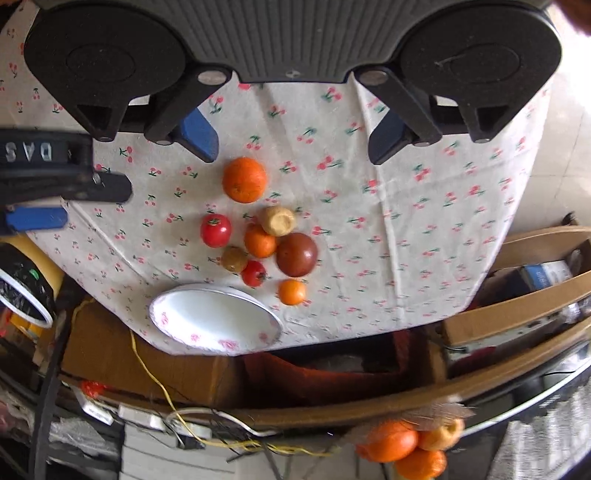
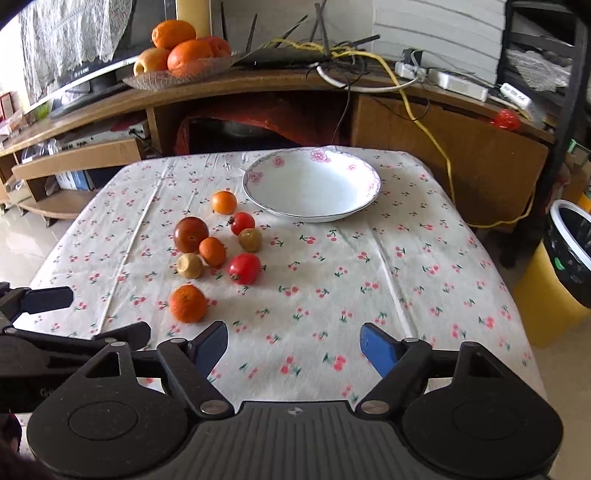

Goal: Organize fruits
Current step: 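Grasp an orange tangerine with the left gripper while the right gripper grasps a red cherry tomato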

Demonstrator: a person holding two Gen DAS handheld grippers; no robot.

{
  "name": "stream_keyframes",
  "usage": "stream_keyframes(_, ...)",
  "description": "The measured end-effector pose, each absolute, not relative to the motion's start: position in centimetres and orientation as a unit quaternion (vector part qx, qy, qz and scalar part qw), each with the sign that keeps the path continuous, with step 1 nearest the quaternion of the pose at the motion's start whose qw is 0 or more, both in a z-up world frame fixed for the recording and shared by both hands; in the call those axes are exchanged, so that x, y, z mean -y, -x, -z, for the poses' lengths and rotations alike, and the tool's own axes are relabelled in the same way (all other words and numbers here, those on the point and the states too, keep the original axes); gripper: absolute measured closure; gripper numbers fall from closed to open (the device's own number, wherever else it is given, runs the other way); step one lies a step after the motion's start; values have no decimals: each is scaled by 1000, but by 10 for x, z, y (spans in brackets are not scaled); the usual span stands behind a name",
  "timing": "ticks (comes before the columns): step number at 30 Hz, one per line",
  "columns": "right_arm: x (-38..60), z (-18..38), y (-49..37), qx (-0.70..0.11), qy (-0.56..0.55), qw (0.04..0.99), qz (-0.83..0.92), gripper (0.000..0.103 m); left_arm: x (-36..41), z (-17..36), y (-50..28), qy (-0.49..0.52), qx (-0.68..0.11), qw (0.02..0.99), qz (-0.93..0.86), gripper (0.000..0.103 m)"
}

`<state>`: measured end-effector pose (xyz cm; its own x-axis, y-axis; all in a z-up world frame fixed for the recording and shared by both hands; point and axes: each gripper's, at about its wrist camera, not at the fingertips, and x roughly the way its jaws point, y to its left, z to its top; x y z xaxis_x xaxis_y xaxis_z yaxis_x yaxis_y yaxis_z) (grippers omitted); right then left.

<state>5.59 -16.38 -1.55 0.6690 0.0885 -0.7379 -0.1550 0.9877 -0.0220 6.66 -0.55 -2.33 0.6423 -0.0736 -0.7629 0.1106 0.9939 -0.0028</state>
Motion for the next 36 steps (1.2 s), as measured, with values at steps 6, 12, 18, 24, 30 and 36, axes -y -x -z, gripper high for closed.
stream_keyframes(6,175,19,-89,-417,38,905,-78,37,19,43,-90,-31,-440,894,82,30)
stream_keyframes(12,174,26,-107,-432,29,895,-105,43,23,50,-100,-31,-440,892,99,45)
stream_keyframes(18,158,30,-118,-432,35,890,-142,50,23,50,-105,-23,-435,892,123,59)
stream_keyframes(24,153,38,-134,-447,23,879,-163,66,18,50,-106,-18,-433,892,132,61)
stream_keyframes(30,139,42,-143,-447,22,875,-184,71,16,47,-104,-25,-425,896,131,61)
stream_keyframes(36,125,50,-151,-448,53,875,-176,71,12,50,-104,-33,-426,895,127,61)
